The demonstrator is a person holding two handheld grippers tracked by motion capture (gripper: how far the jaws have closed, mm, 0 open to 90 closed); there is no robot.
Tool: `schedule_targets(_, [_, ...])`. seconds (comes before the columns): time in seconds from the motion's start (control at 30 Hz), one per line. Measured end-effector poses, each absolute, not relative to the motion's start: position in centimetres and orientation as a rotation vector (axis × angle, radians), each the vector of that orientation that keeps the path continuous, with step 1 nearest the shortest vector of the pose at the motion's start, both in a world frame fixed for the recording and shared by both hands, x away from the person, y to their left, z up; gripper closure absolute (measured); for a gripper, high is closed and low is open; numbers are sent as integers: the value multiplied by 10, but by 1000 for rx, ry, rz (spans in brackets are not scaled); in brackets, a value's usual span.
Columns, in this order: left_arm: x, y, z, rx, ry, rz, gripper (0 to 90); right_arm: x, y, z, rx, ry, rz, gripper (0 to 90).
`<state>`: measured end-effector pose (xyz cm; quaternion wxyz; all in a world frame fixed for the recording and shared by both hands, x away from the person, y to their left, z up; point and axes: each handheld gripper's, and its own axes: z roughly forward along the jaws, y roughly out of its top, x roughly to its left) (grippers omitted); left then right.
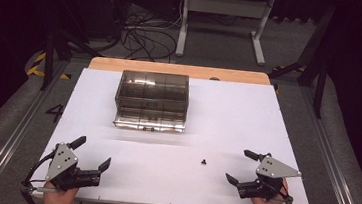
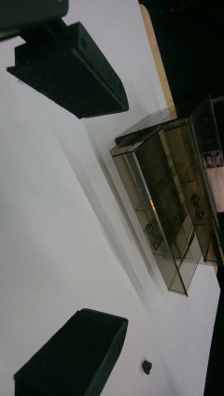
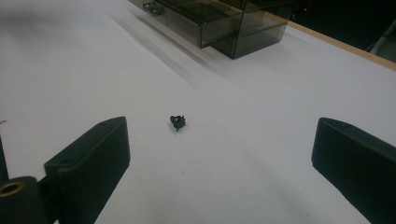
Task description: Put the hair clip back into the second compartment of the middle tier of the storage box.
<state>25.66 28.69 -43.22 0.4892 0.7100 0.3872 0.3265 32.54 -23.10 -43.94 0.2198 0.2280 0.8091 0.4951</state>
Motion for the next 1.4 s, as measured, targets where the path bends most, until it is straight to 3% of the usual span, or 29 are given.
schedule_targets(1.4, [256,286,-432,1734,942,801,24,342,-209,-426,611,2269,1346,56])
